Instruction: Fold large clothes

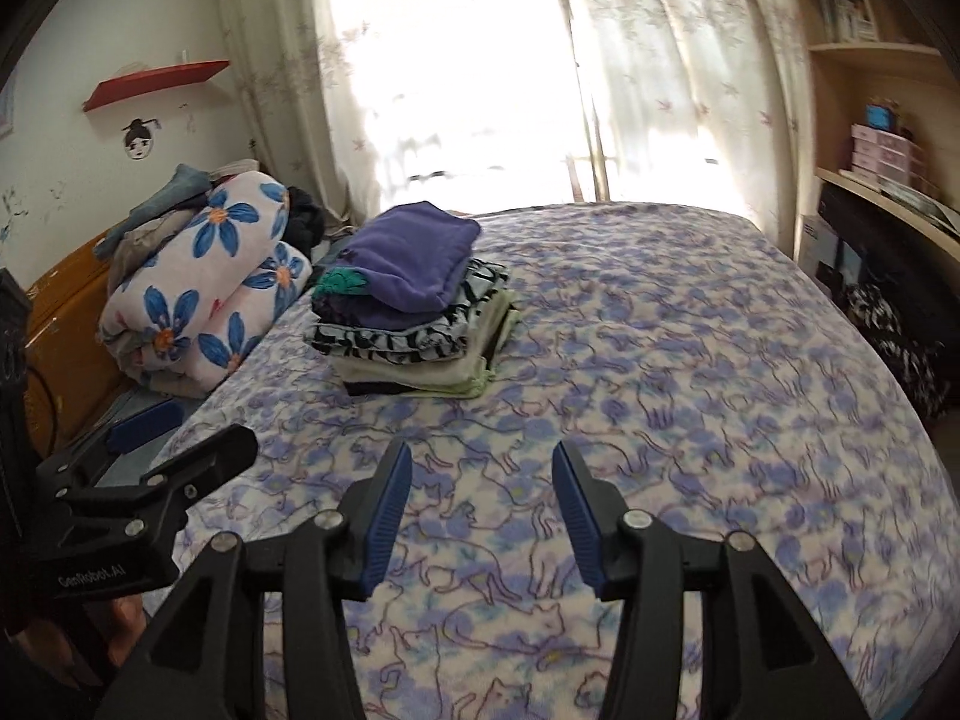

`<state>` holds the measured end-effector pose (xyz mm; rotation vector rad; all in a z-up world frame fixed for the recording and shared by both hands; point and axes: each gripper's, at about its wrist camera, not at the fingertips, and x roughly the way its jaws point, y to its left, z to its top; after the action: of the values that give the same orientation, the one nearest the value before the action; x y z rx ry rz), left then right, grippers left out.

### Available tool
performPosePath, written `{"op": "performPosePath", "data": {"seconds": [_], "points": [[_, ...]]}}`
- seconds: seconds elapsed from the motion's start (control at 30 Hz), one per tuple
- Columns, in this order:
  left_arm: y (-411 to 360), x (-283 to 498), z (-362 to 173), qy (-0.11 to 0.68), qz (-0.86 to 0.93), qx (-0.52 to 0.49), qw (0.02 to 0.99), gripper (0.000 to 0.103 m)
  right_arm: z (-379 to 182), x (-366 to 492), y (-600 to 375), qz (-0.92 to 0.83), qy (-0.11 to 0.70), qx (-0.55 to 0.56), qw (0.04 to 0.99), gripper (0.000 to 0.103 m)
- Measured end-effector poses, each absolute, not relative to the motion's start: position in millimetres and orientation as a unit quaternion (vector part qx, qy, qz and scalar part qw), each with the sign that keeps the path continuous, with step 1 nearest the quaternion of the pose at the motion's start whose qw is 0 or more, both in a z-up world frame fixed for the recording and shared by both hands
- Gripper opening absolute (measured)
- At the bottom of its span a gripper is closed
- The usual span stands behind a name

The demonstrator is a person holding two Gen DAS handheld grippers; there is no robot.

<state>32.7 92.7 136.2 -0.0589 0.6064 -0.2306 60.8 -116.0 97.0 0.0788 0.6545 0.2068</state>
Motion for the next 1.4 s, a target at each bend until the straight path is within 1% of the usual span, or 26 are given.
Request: {"op": "performPosePath", "data": {"seconds": [0.13, 0.37, 0.53, 0.8, 1.4], "points": [[86.2, 21.1, 109.5, 0.317, -0.097, -0.032, 0.943, 0.102, 75.2, 39.7, -118.7, 0.075, 0.319, 0.032, 0.944, 0.057], [75.9, -1.5, 53.0, 0.354, -0.066, -0.055, 0.931, 0.102, 26.5, 14.8, -127.1, 0.050, 0.352, 0.064, 0.932, 0.057], [72.8, -8.9, 22.3, 0.381, -0.052, -0.056, 0.921, 0.102, 3.3, 6.5, -126.4, 0.038, 0.362, 0.057, 0.930, 0.057], [73.5, -12.2, 9.6, 0.393, -0.043, -0.056, 0.917, 0.102, -7.3, 1.6, -125.7, 0.033, 0.362, 0.057, 0.930, 0.057], [72.3, -6.1, 2.0, 0.408, -0.037, -0.040, 0.911, 0.102, -21.7, 6.7, -129.3, 0.030, 0.381, 0.069, 0.922, 0.057]]}}
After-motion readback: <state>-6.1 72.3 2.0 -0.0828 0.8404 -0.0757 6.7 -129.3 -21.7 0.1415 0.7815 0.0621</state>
